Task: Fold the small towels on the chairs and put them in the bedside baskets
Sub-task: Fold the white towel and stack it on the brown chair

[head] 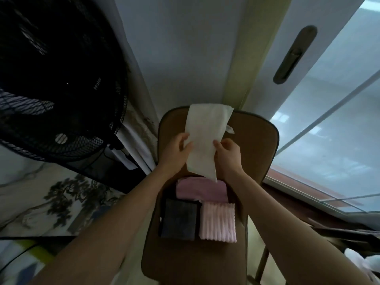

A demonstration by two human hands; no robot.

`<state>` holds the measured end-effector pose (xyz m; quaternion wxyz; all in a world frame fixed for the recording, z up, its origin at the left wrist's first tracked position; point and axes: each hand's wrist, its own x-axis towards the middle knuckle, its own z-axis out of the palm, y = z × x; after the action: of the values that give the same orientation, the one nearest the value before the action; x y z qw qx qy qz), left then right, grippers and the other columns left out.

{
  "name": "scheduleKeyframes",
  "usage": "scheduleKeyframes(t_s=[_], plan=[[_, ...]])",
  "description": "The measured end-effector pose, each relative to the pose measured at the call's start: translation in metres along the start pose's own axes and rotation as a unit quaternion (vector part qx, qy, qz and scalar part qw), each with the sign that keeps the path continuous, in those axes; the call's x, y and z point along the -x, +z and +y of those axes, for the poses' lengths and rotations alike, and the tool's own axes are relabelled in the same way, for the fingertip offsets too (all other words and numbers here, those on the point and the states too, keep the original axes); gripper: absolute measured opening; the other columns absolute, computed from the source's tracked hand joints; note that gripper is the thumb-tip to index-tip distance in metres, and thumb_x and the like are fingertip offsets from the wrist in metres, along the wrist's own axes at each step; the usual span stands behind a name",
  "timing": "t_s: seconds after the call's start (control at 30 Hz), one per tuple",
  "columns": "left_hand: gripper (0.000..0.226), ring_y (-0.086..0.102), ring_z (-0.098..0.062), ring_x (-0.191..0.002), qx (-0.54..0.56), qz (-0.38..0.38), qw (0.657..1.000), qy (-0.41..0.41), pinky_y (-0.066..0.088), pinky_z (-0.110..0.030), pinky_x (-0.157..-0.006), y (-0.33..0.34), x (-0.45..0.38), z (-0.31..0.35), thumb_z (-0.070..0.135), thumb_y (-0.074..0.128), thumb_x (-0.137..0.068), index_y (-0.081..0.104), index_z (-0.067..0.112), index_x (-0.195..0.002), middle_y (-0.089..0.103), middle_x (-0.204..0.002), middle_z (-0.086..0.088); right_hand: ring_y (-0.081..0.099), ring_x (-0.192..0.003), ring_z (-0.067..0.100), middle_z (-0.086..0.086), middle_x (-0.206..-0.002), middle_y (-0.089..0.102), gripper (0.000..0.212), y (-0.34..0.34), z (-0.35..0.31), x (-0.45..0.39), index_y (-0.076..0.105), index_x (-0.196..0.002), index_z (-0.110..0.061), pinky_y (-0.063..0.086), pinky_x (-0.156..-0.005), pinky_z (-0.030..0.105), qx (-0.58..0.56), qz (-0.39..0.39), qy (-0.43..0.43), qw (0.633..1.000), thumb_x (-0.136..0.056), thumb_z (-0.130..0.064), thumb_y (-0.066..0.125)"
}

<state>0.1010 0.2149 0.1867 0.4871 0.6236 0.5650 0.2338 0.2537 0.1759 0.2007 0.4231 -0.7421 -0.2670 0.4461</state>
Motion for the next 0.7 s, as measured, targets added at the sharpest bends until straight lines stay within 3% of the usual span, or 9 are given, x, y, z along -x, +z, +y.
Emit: scheduleKeyframes(t_s=[0.1,0.2,0.3,0.4,0.5,0.57,0.63,0.7], plan=[[0.069,0.043,-0.009,-0.129,-0.035,-0.07,0.995,0.055,0.036,-0.03,-0.109,-0.007,0.035,-0.004,0.036,0.071,-0.086,0.039,0.02,-0.145,0.042,-0.143,0.005,0.063,-0.083,0.026,0.008,-0.09,0.064,0.018,-0.006,-0.019,0.02,0.057,-0.094,-0.013,0.053,-0.075,0.041,-0.021,-0.023,-0.023,0.999,-0.101,-0.028,0.048],[0.09,0.043,-0.01,-0.131,-0.057,-0.104,0.984,0.13,0.035,-0.04,-0.112,-0.016,0.066,-0.007,0.052,0.082,-0.069,0.04,0.026,-0.144,0.044,-0.145,0.008,0.054,-0.071,0.016,0.002,-0.08,0.055,0.021,-0.013,-0.043,0.047,0.053,-0.09,-0.017,0.046,-0.064,0.033,-0.061,-0.019,-0.023,0.998,-0.102,-0.031,0.045],[0.098,0.036,-0.006,-0.129,-0.086,-0.031,0.98,0.178,0.031,-0.033,-0.11,-0.031,0.097,0.003,0.043,0.087,-0.065,0.034,0.022,-0.145,0.037,-0.141,0.012,0.05,-0.068,0.016,0.002,-0.076,0.049,0.024,-0.016,-0.06,0.078,0.049,-0.084,-0.017,0.044,-0.063,0.033,-0.121,0.01,-0.007,0.993,-0.101,-0.033,0.045],[0.103,0.034,-0.001,-0.122,-0.099,0.031,0.967,0.232,0.033,-0.028,-0.102,-0.045,0.131,0.01,0.045,0.089,-0.059,0.035,0.02,-0.144,0.041,-0.139,0.006,0.054,-0.057,0.012,0.003,-0.075,0.05,0.02,-0.015,-0.074,0.121,0.05,-0.092,-0.014,0.047,-0.054,0.029,-0.207,0.017,-0.004,0.978,-0.103,-0.029,0.043],[0.084,0.042,0.001,-0.111,-0.107,0.06,0.954,0.273,0.041,-0.023,-0.096,-0.059,0.161,0.011,0.043,0.088,-0.063,0.05,0.015,-0.133,0.052,-0.125,0.008,0.06,-0.068,0.011,0.004,-0.088,0.056,0.021,-0.012,-0.085,0.173,0.052,-0.114,-0.008,0.054,-0.054,0.022,-0.28,0.027,-0.018,0.96,-0.104,-0.023,0.04],[0.06,0.053,-0.004,-0.1,-0.064,0.064,0.959,0.27,0.046,-0.02,-0.088,-0.073,0.18,0.011,0.037,0.082,-0.073,0.059,0.014,-0.124,0.058,-0.113,0.012,0.062,-0.075,0.013,0.006,-0.091,0.06,0.018,-0.012,-0.09,0.207,0.052,-0.115,-0.008,0.055,-0.059,0.023,-0.327,0.028,-0.028,0.944,-0.104,-0.017,0.04],[0.035,0.06,-0.013,-0.086,-0.042,0.057,0.962,0.264,0.043,-0.014,-0.073,-0.089,0.196,0.014,0.032,0.075,-0.083,0.068,0.014,-0.112,0.062,-0.095,0.014,0.063,-0.072,0.016,0.008,-0.085,0.062,0.016,-0.014,-0.096,0.236,0.056,-0.11,-0.005,0.055,-0.058,0.025,-0.389,0.024,-0.024,0.921,-0.102,-0.009,0.042],[0.021,0.058,-0.013,-0.08,-0.039,0.049,0.961,0.271,0.036,-0.013,-0.068,-0.102,0.212,0.02,0.025,0.071,-0.086,0.07,0.013,-0.104,0.057,-0.087,0.018,0.058,-0.061,0.016,0.009,-0.073,0.056,0.017,-0.019,-0.102,0.261,0.056,-0.09,-0.003,0.052,-0.049,0.022,-0.435,0.033,-0.013,0.9,-0.1,0.0,0.041]])
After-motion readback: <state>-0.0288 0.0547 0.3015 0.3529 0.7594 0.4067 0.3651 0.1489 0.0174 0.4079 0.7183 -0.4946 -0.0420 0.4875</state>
